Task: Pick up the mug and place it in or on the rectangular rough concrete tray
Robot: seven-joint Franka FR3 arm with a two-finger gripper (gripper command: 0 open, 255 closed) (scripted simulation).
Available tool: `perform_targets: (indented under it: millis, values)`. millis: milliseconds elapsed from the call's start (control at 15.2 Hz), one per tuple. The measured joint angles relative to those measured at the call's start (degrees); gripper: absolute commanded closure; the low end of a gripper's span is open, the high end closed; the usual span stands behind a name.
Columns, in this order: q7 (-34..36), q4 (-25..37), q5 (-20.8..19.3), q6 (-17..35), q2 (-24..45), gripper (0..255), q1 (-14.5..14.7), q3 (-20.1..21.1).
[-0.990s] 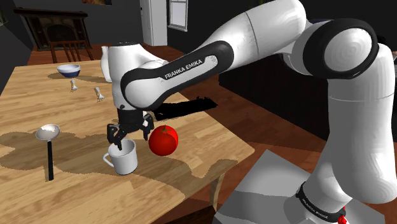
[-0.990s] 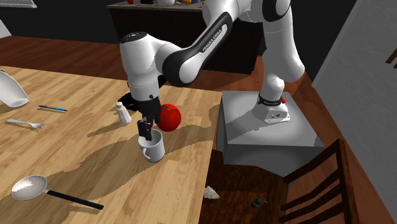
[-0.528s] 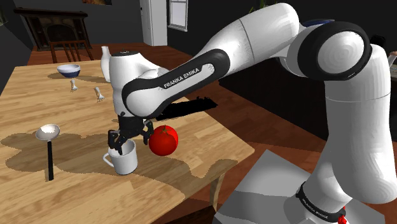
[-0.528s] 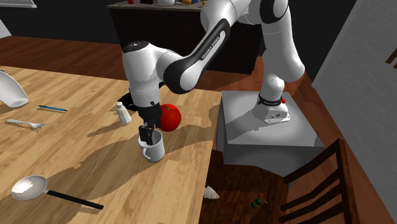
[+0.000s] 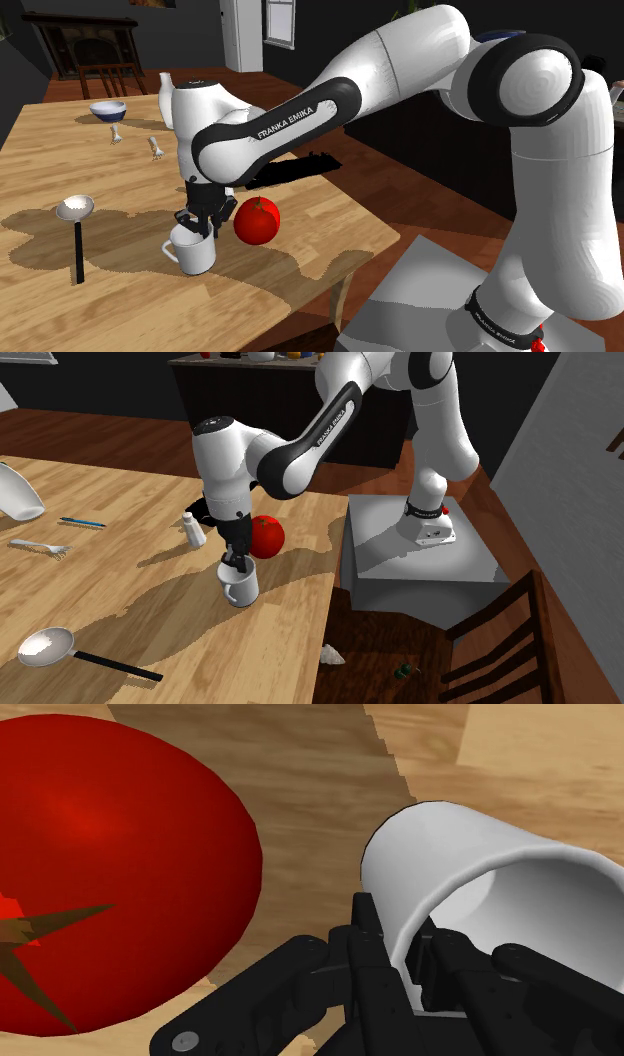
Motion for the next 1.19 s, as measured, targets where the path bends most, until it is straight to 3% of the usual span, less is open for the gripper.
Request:
perform_targets:
  millis: [462, 1188]
  values:
    - [-0.04, 0.10, 0.07, -0.26, -0.16, 255, -0.03, 0.04]
    - [-0.75, 4.20, 1.38, -6.99, -2.99, 255, -0.38, 0.72]
